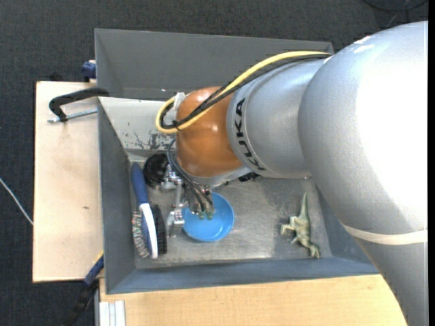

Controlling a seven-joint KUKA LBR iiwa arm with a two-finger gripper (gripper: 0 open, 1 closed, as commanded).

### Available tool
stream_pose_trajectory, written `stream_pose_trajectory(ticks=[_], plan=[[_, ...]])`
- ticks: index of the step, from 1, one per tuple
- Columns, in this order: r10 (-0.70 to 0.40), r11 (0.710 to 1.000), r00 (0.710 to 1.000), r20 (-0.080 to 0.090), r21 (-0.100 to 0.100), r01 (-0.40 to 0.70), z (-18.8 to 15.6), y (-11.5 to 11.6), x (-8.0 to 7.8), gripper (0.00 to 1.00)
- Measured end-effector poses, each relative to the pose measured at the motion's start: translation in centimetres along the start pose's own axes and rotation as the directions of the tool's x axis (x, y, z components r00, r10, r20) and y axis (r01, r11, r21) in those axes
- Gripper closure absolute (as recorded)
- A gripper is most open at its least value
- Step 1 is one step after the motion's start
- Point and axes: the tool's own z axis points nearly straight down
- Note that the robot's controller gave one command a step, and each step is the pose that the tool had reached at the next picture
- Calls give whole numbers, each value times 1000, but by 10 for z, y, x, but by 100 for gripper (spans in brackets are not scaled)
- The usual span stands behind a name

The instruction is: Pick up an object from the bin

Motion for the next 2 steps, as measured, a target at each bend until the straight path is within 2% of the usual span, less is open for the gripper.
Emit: stream_pose_trajectory(ticks=[1, 2], plan=[[-228, 974, 974, 0, 3, 228, 12, 18, -9, 0], [-225, 974, 974, -10, -16, 225, 11, -8, -24, 0]])
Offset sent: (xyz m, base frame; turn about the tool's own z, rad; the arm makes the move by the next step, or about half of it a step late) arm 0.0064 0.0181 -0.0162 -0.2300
